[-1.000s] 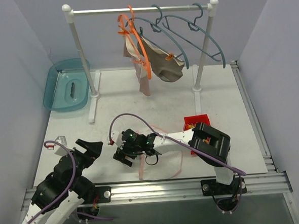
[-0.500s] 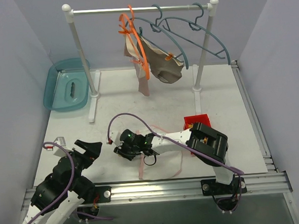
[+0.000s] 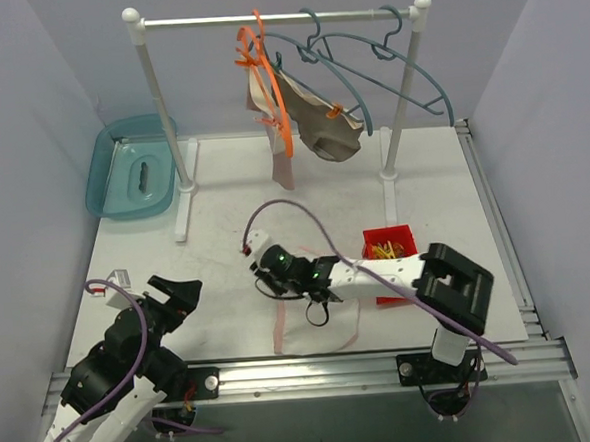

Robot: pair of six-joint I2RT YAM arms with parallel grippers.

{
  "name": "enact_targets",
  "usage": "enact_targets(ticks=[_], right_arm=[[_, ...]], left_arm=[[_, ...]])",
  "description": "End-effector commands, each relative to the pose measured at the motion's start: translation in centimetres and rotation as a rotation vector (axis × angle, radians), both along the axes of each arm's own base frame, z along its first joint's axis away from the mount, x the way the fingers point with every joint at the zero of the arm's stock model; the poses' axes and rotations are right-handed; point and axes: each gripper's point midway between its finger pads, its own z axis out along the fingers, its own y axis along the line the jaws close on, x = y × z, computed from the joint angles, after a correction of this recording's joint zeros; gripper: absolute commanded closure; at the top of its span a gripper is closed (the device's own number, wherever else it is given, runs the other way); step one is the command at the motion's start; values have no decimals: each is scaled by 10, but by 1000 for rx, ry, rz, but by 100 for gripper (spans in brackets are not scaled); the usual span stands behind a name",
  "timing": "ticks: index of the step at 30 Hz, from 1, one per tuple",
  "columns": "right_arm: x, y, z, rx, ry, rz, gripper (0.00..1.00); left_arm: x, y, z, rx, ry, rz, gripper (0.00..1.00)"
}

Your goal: Remove the underwear clipped to the hanger

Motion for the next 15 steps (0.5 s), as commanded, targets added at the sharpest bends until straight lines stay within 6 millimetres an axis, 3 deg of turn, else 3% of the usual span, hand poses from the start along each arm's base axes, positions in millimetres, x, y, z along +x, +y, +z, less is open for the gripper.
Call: enact_targets(ticks=[1,2,3,6,7,10,15], right_arm=[[56,-58,95,175,-202,-409,100],[58,-78,97,190,-209,-490,100],[67,-107,122,213,-278,-598,100],[71,-160,147,240,-350,-823,100],[74,-189,148,188,-382,-916,100],[77,-249,144,133,-379,-1118,100],[72,-312,127,126,-334,-1282,100]], left_arm=[[5,-9,13,-36,-29,-19,6],[6,-12,11,-33,-17,-28,6],[8,-15,13,-40,-23,-36,6],[14,-27,11,-40,-14,-69,6],[15,-29,12,-41,-14,-75,6],[20,-40,9,-38,3,-105,6],[26,-53,8,-34,24,-141,6]])
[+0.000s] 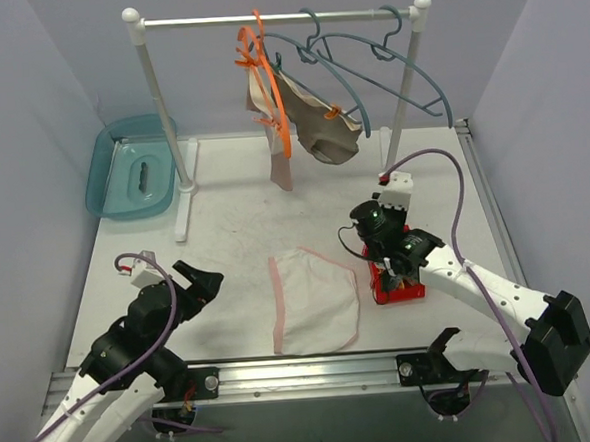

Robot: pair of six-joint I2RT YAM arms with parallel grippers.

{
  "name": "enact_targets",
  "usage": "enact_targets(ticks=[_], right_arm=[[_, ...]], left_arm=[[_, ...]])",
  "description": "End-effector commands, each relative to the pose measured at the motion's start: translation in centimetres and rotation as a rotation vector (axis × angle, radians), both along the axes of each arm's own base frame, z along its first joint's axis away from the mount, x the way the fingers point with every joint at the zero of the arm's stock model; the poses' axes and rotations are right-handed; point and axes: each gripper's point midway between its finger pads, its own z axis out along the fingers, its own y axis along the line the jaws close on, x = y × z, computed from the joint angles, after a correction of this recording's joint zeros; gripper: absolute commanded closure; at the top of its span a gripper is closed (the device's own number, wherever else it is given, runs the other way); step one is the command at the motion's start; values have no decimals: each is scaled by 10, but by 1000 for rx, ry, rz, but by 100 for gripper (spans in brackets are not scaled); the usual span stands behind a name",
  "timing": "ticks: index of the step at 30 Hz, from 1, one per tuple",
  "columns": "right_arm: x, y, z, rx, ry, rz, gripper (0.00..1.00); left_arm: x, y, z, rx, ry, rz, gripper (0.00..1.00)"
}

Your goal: Remove the underwear clipped to the hanger

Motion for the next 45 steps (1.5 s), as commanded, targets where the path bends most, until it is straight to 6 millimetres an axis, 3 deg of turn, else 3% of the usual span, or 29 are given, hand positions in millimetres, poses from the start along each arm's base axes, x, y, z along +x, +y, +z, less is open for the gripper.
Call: enact_targets(ticks=[1,4,6,7,9,10,13,14,16,17,19,20,21,22,24,25,28,32,35,41,42,43,45], right_arm=[[-18,-55,-17,-29,38,-172,100],[-21,-72,-23,-19,55,-205,98],[-20,-74,-29,-5,87,-196,78],[-20,-72,-32,-5,100,-185,62],[-21,-67,-34,4,117,-153,46],[-21,-65,-33,15,119,-143,27],[-22,-63,-27,33,107,-123,6],[-22,-64,-25,37,102,-124,3],[-23,-65,-20,47,92,-124,0],[-23,-64,-19,55,92,-119,0],[-25,-62,-16,80,89,-110,0],[-27,-61,-13,94,81,-104,0],[-29,-61,-14,100,84,-100,0],[-30,-61,-12,111,80,-96,0],[-35,-62,-9,130,72,-88,0],[-37,-61,-10,133,74,-83,0],[-42,-63,-11,141,78,-72,0],[-45,-63,-14,154,79,-67,0],[-46,-62,-15,160,80,-65,0],[-49,-63,-14,172,70,-59,0],[-49,-64,-13,172,67,-61,0],[-50,-65,-13,170,68,-61,0],[-50,-65,-10,178,57,-58,1]], left_arm=[[9,-15,17,-45,-50,-41,6],[11,-19,16,-44,-50,-53,6],[12,-22,15,-47,-47,-65,6],[12,-24,13,-47,-45,-71,6],[14,-33,12,-47,-55,-113,6],[15,-38,13,-47,-64,-141,6],[19,-67,13,-30,-80,-289,6],[22,-83,4,-12,-43,-353,6],[29,-98,7,38,-37,-434,6],[31,-115,-7,59,19,-509,6],[37,-136,-1,103,-8,-619,6],[38,-149,-17,135,33,-675,6],[39,-157,-20,186,18,-727,6],[36,-175,-11,208,-13,-786,6],[34,-189,-28,320,2,-856,6],[24,-207,-22,339,-34,-921,6],[11,-229,-37,413,-55,-1047,6],[-24,-262,-65,542,-96,-1238,6],[-17,-257,-98,708,-44,-1211,6],[-11,-259,-133,834,-36,-1239,3],[-10,-259,-136,845,-33,-1239,10],[-9,-259,-138,853,-27,-1239,27],[-8,-258,-145,872,-12,-1237,48]])
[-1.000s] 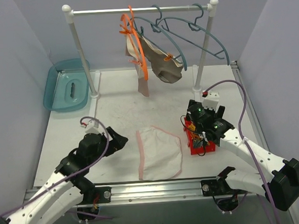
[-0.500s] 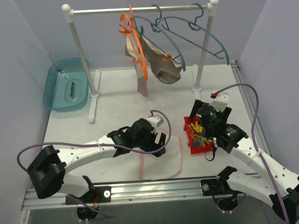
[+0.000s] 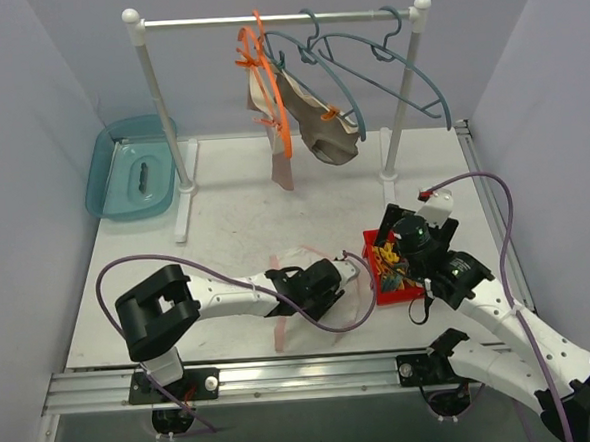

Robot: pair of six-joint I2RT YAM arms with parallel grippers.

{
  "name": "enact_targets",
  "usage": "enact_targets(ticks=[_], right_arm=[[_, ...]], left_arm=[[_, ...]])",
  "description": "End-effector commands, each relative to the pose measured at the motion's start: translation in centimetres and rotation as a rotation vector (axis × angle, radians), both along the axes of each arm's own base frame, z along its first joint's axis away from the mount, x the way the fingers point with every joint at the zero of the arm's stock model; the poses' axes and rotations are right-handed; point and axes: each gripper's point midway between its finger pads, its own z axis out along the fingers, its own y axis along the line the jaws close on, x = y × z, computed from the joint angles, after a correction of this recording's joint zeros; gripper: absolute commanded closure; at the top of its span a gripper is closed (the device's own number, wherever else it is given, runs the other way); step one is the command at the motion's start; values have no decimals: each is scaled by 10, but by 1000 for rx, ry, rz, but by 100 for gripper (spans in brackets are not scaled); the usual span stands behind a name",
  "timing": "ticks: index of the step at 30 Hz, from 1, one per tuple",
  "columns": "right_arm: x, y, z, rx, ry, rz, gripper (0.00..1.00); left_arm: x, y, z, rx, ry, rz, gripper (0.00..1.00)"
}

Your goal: Remove the underwear clipped to the hanger

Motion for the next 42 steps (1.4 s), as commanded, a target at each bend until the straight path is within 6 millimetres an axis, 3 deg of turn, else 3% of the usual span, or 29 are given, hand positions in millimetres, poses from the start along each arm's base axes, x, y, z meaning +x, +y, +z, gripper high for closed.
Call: enact_targets(ticks=[1,2,4,7,10,11,14,15,18,20,21,24,25,28,31,33,34,35,40,41,42], right_arm=[[-3,-5,6,7,-22,-18,1],[-3,-6,7,12,-26,-18,1],[-3,-5,10,15,-31,-12,1],[-2,-2,11,21,-28,-3,2],[-2,2,9,28,-19,12,2],[-1,3,8,27,-17,21,2],[-2,10,3,49,-8,55,2],[-2,14,4,63,-14,65,3],[-3,23,0,95,-10,102,3],[-4,27,0,106,-8,121,4],[-4,29,0,113,-8,128,4],[-4,39,-4,134,4,170,4],[-4,43,-6,141,9,184,4],[-2,57,-11,162,22,231,4],[-1,70,-13,171,27,269,4],[-1,77,-15,164,33,293,4],[0,79,-15,161,33,296,4],[1,80,-15,155,36,299,4],[4,82,-19,117,47,303,3],[5,81,-22,108,53,295,3],[6,81,-22,104,52,290,3]], left_arm=[[13,-6,-3,28,-55,-7,64],[16,-1,-3,52,-69,16,96],[20,5,2,56,-85,63,98],[34,17,32,30,-161,151,97],[61,48,78,7,-270,334,97],[79,75,102,5,-320,450,97],[104,126,137,-66,-327,665,97],[124,164,139,-63,-329,801,98],[141,228,163,-148,-354,1031,97],[148,249,185,-229,-395,1105,98],[154,275,191,-228,-423,1196,98],[164,317,217,-249,-490,1325,98],[169,340,229,-264,-525,1398,97],[193,378,261,-353,-634,1483,97],[218,400,293,-447,-737,1504,98],[229,428,313,-499,-827,1546,98],[241,429,331,-574,-883,1511,98],[252,441,332,-582,-916,1522,97],[305,460,353,-656,-1039,1453,97],[322,464,335,-654,-1022,1464,97],[330,474,331,-668,-1038,1468,95]])
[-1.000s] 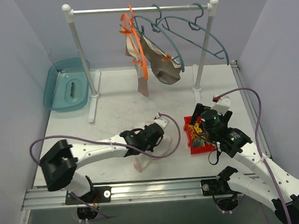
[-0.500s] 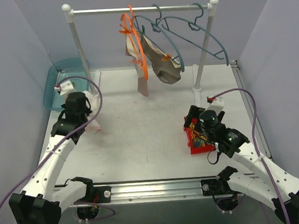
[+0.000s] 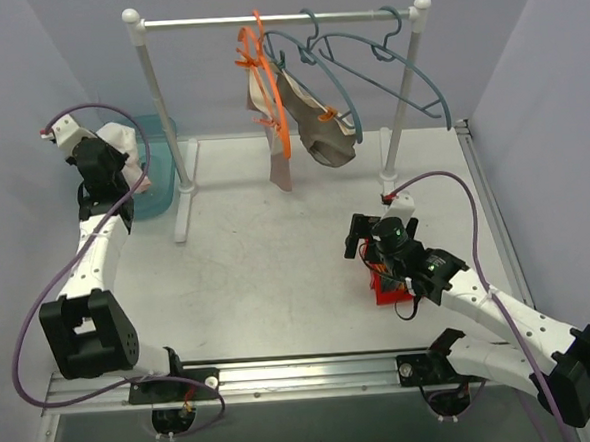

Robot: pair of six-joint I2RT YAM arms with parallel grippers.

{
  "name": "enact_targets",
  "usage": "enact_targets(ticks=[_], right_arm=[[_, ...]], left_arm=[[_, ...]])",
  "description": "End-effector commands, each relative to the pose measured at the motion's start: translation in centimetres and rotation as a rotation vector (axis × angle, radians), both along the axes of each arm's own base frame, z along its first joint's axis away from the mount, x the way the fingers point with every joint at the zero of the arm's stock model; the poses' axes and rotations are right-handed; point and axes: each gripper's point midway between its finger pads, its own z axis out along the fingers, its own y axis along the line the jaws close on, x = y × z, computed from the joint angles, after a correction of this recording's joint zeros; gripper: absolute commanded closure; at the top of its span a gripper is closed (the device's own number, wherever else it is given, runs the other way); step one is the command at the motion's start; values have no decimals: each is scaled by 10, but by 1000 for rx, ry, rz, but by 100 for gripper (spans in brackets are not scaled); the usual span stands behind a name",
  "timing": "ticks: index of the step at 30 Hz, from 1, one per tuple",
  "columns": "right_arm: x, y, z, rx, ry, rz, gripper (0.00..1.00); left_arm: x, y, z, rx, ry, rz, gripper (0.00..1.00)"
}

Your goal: Remove the underwear clipped to the hanger

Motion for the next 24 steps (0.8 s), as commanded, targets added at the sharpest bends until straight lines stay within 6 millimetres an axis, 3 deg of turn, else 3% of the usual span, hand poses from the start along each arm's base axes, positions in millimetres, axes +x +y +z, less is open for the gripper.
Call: enact_targets(ticks=[1,3,4,6,7,9,12,13,16,18,19,23,24], right_arm=[[8,1,5,-21,-27,-12,3],[8,2,2,-29,-18,-12,2],[8,3,1,-29,-16,-12,2],[7,3,-1,-34,-13,-10,3],[7,4,-1,-38,-14,-5,3],[5,4,-1,-42,-14,-4,3],[4,5,2,-39,-28,-2,2],[4,4,6,-32,-40,-6,2],[2,4,13,-18,-59,-2,2],[0,4,17,-7,-70,2,2],[-1,2,22,4,-84,1,2],[-3,2,45,9,-139,35,4],[-2,3,56,-7,-164,63,4]], left_arm=[[55,7,24,39,-208,-93,83],[78,15,16,-10,-224,-157,54],[93,20,-16,-55,-180,-170,15],[103,27,-35,-149,-188,-188,3],[105,34,-48,-174,-184,-204,6],[103,31,-54,-177,-187,-214,6],[94,21,-34,-189,-226,-235,6],[88,16,-19,-190,-246,-242,6],[71,-4,14,-178,-267,-274,6],[60,-19,23,-190,-259,-293,6],[47,-26,36,-192,-264,-298,6],[8,-63,43,-248,-218,-341,6],[0,-83,34,-257,-178,-368,6]])
